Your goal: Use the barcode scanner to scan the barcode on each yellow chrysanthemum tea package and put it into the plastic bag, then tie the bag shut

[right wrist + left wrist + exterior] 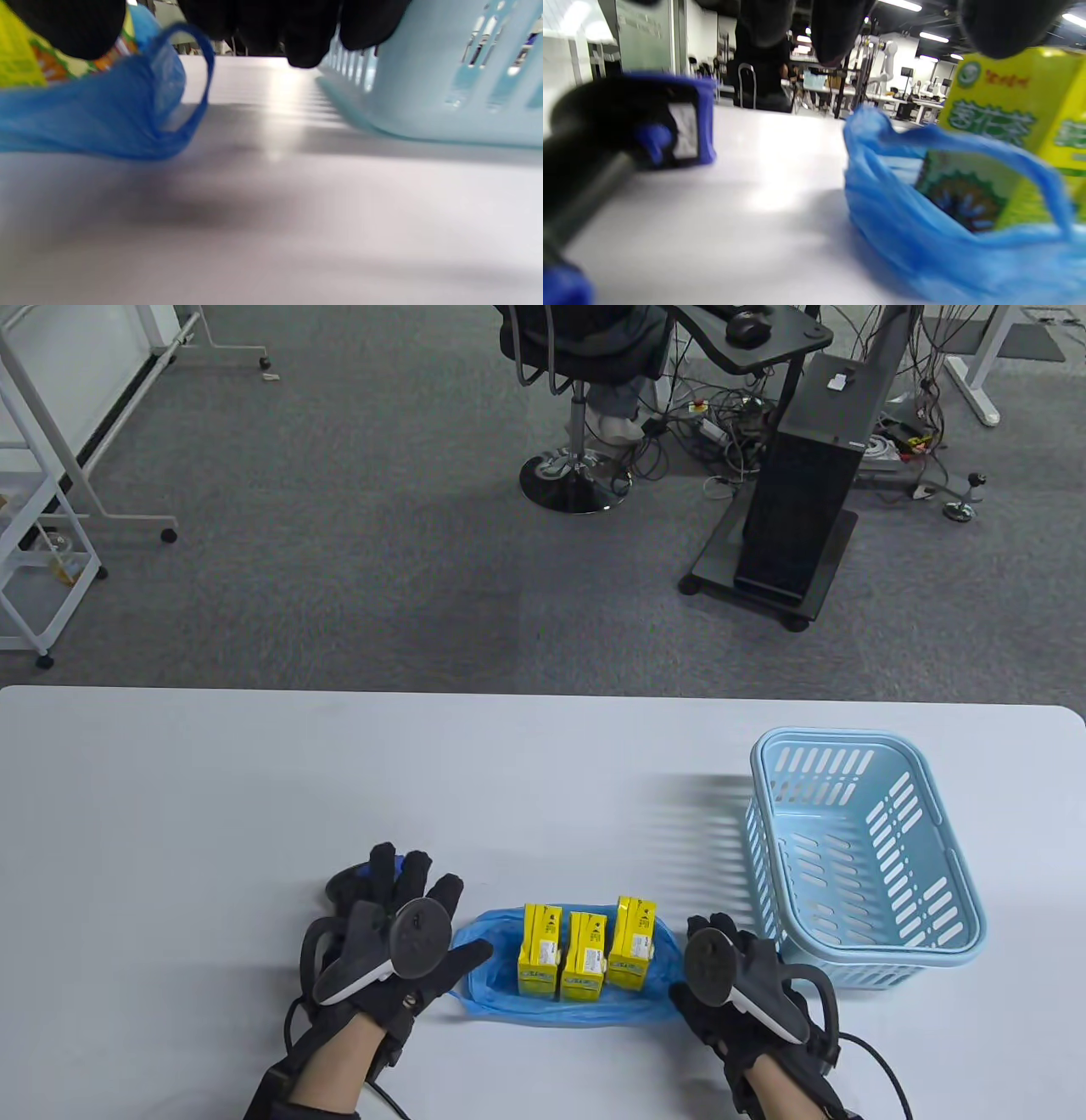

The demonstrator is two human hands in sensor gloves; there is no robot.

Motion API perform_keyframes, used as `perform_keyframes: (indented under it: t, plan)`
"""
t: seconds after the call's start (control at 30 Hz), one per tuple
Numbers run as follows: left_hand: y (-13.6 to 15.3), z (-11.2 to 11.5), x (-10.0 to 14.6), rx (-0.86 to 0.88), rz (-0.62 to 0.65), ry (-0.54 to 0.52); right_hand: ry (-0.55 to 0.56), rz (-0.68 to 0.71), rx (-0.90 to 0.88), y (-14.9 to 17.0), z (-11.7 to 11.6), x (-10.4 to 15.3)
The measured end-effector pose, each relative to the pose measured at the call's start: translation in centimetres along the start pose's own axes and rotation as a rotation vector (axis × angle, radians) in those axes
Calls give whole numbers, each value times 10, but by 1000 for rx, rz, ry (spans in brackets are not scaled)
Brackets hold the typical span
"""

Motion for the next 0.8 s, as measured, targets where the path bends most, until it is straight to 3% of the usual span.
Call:
perform_keyframes:
  t: [0.3,0.47,0.57,0.67,0.8]
  plan:
    - [-2,30,-7,-30,-8,151,-32,-59,17,4,-16,-11]
    - [-2,39,-12,-49,-57,158,73,-77,0,4,-9,-9]
    - [-5,31,-13,-140,-66,94,106,-59,-17,2,-1,-3]
    - [-6,16,-10,-30,-75,58,186,-34,-43,-3,13,5]
    - [-5,-12,-4,-6,-87,-34,268,1,-26,-14,27,16]
Point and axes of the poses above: the tracker on the back of each hand, its own y axis roughly to the little-finger side, its own x axis roughly from the fingertips to the wrist, z = x × y, the point moved 3 cm from there along -x, roughly from the wrist to the fingertips, and after that the axes turned 5 degrees about -y, right-handed, at the moved point
